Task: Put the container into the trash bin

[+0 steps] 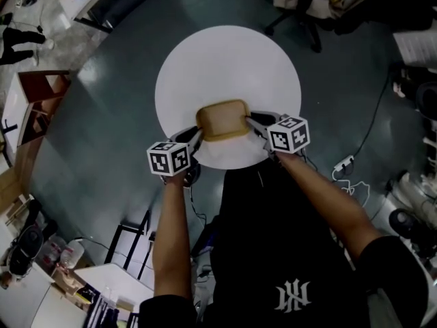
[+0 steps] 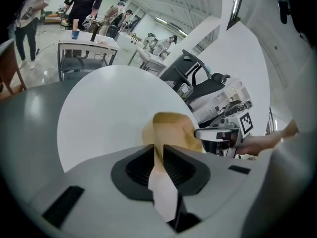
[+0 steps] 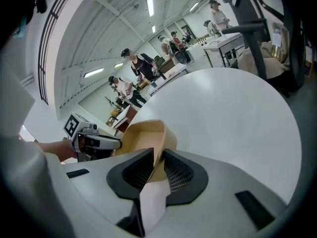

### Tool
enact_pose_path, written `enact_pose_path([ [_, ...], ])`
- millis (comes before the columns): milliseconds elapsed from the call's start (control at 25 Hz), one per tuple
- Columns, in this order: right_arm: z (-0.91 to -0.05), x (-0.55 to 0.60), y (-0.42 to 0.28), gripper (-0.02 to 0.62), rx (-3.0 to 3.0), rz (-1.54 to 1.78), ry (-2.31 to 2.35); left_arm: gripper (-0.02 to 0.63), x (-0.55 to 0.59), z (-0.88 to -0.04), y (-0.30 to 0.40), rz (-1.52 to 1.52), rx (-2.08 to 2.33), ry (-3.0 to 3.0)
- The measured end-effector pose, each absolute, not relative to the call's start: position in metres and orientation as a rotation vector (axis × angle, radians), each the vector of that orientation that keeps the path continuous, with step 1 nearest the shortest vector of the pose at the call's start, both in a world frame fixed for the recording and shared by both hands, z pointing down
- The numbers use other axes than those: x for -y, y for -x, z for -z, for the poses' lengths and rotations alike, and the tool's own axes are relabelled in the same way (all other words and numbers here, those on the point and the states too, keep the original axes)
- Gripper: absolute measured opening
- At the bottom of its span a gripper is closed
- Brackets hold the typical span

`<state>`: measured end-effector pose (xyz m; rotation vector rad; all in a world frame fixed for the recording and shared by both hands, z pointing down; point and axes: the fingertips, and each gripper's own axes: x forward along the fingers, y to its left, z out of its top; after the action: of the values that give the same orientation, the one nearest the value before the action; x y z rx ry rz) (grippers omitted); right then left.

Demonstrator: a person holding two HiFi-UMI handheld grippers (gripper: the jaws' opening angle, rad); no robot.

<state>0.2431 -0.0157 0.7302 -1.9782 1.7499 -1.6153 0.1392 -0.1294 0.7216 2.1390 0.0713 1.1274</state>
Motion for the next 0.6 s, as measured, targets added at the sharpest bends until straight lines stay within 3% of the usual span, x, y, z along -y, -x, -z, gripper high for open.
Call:
enact_pose_path([
  [600,-0.690,0.033,-0.245,0.051,-1.827,1.457,2.035,0.020,0.139,-0.683,-0.129,-1.058,-0.046,-2.208],
])
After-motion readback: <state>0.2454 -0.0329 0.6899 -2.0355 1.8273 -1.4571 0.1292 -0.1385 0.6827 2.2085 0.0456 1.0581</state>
